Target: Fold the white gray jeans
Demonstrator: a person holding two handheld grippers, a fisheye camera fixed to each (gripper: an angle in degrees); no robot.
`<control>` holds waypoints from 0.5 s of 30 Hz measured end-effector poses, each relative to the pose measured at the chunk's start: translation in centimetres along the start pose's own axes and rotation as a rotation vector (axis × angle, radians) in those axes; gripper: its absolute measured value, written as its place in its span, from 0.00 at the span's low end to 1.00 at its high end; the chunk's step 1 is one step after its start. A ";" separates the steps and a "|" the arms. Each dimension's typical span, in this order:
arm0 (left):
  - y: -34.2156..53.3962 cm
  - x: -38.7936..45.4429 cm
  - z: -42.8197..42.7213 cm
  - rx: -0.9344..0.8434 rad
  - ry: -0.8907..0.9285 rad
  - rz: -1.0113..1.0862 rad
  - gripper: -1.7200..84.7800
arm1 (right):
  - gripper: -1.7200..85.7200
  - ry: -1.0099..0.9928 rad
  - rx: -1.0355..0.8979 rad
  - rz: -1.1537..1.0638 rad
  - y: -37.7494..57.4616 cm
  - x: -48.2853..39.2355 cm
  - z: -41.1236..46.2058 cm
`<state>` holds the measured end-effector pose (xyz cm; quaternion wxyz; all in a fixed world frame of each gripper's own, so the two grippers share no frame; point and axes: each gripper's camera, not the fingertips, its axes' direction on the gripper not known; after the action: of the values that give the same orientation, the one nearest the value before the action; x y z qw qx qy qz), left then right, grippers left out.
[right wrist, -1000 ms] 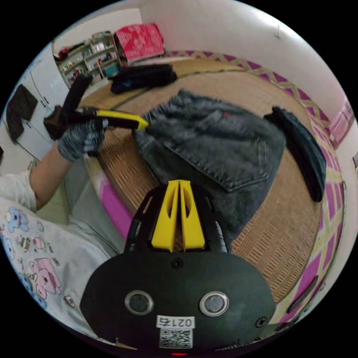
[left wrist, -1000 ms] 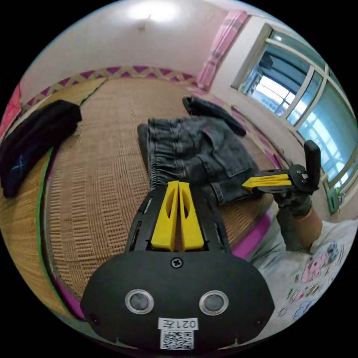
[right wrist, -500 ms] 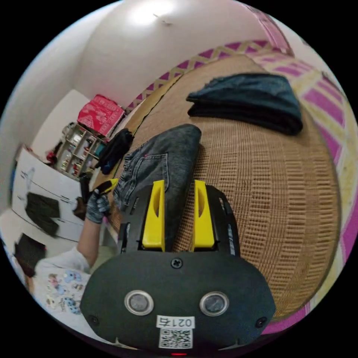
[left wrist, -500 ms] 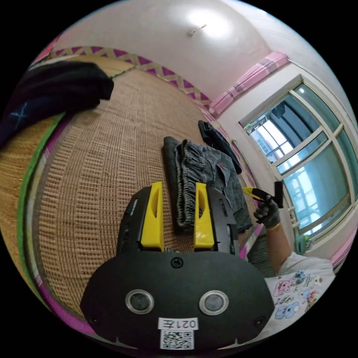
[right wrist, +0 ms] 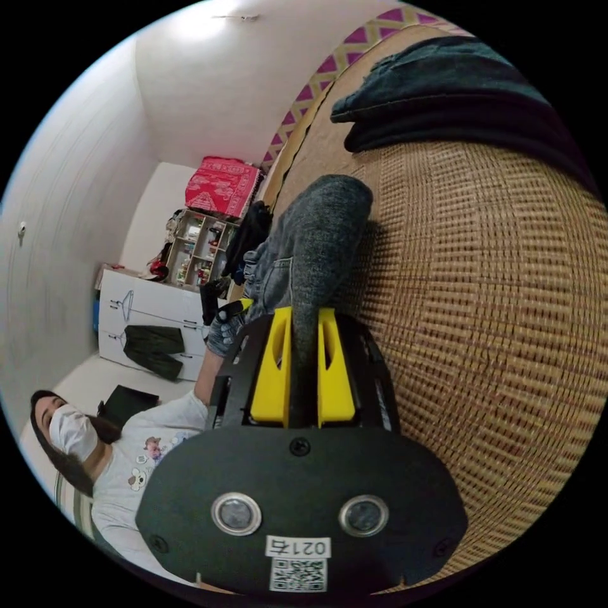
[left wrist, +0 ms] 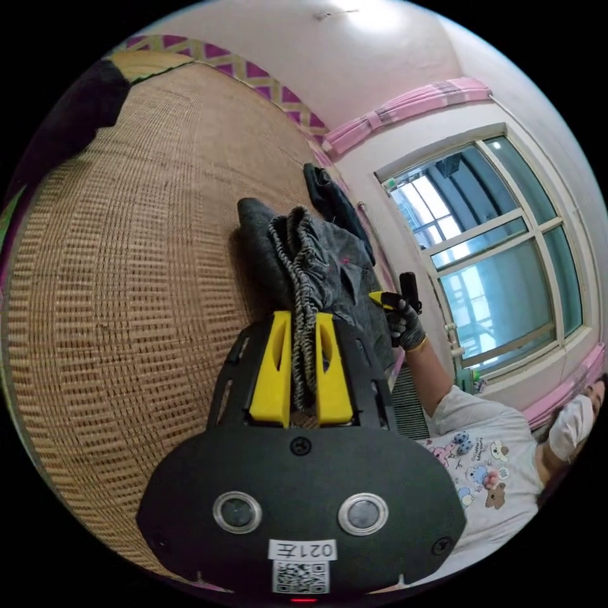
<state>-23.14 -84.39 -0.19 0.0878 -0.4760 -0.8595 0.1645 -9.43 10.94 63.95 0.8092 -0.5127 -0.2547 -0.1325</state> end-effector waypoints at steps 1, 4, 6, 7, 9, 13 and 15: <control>-0.2 0.6 -0.4 0.009 0.022 0.016 0.08 | 0.09 -0.025 0.003 -0.023 -0.3 -0.6 -0.5; -2.5 4.5 -1.7 0.043 0.054 0.110 0.08 | 0.09 -0.046 0.051 -0.085 -1.3 -2.5 -3.4; -6.0 7.6 -1.4 0.052 0.060 0.182 0.08 | 0.09 -0.055 0.105 -0.119 -2.3 -3.5 -6.2; -7.1 8.3 -1.0 0.050 0.057 0.199 0.08 | 0.09 -0.035 0.142 -0.140 -3.2 -4.1 -8.4; -12.2 11.3 1.1 0.036 0.053 0.259 0.08 | 0.09 0.015 0.194 -0.161 -4.8 -4.9 -11.6; -19.9 14.5 5.6 0.024 0.026 0.301 0.08 | 0.10 0.139 0.319 -0.135 -9.5 -4.7 -17.8; -23.6 14.5 9.2 0.006 -0.037 0.286 0.09 | 0.11 0.224 0.350 -0.099 -11.6 -3.5 -18.9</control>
<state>-52.32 -85.55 -0.22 0.0492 -0.5903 -0.7838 0.1866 -12.71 -11.30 64.37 0.9017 -0.3333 -0.2069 -0.1820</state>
